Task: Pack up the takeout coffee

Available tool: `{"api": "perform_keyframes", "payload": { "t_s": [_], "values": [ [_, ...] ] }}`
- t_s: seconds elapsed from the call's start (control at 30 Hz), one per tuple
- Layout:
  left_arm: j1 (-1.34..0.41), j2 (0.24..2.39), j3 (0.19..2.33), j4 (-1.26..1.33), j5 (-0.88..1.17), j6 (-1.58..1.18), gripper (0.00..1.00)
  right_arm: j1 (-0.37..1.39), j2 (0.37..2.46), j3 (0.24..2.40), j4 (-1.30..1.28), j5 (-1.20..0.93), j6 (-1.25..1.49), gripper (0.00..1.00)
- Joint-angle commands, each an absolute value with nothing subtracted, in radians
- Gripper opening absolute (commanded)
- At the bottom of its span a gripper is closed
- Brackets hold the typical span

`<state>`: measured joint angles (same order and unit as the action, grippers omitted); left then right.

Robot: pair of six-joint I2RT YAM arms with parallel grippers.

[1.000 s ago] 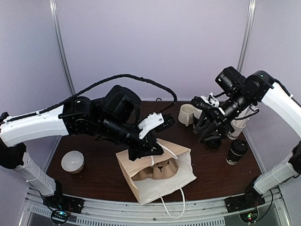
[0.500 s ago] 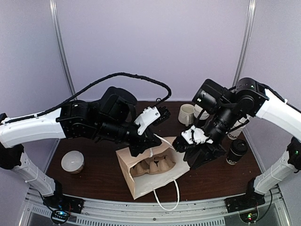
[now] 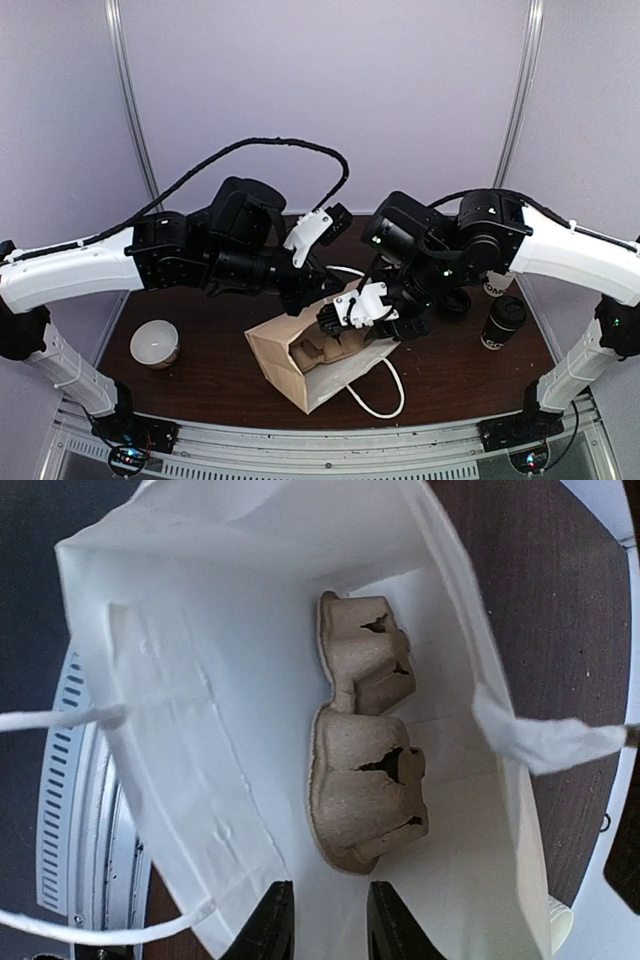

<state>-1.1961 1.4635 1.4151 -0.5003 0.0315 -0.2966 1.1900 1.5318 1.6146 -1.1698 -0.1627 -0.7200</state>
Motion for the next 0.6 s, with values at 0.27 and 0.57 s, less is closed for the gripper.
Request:
{"api": "perform_keyframes", "payload": {
  "t_s": [0.27,0.57],
  "values": [
    [-1.194,1.382,1.199,-0.107,-0.068,-0.521,0.0,1.128,1.494,1.483,-1.06,-0.149,-0.453,0.25],
    [-1.232,1.409,1.163,0.067,-0.192,-0.552,0.0,1.075,1.443,1.464,-1.011,-0.141,-0.344,0.36]
  ]
}}
